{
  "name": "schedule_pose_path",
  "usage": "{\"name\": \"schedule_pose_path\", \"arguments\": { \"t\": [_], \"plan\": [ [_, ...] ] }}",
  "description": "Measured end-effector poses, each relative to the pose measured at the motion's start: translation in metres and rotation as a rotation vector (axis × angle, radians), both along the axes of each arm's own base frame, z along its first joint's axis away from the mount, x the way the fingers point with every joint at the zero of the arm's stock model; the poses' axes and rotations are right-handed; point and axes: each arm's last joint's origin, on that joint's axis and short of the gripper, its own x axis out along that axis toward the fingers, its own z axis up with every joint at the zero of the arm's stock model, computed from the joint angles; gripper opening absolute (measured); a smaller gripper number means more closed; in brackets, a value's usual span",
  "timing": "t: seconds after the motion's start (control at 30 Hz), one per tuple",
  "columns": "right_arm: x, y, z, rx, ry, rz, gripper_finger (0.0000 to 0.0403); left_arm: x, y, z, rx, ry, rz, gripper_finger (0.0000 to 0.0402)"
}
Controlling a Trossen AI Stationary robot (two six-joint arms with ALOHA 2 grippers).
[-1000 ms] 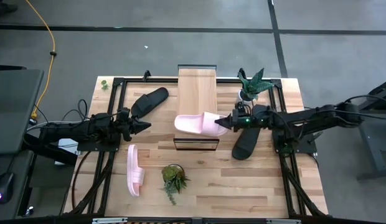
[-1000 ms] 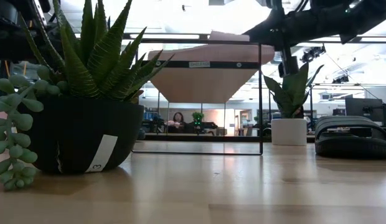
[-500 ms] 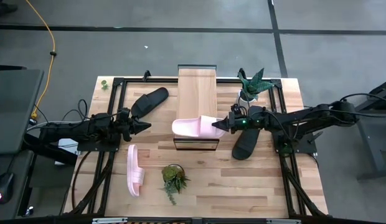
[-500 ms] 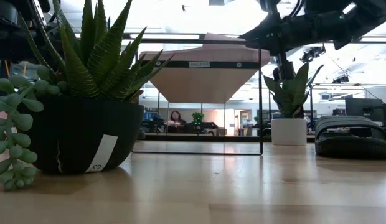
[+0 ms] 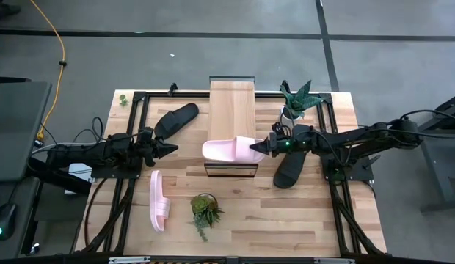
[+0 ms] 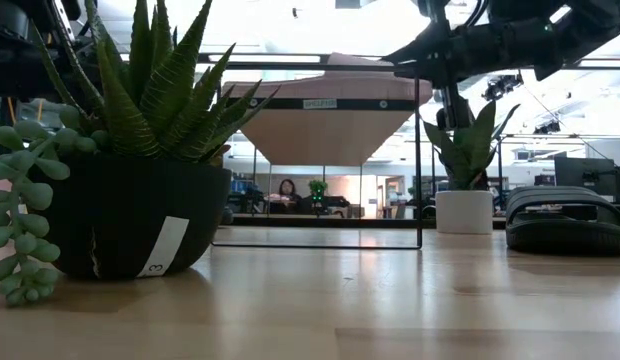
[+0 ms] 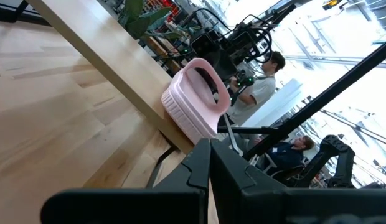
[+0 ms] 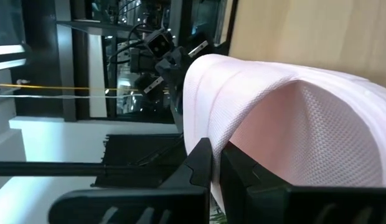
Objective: Pick and place slides into the shelf
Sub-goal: Put the right pink slide on the shelf
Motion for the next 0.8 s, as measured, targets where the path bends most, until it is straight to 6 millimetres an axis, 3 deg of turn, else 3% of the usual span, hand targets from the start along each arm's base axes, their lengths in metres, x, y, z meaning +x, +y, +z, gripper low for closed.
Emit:
{"name": "schedule_pose_path", "arguments": {
  "t": [0.8],
  "plan": [
    [-0.0008,-0.0090,0.0007,0.029,-0.004,0.033,0.0000,0.0000,0.0000,-0.0002,0.000,0.001,0.000,0.0001]
  ]
}}
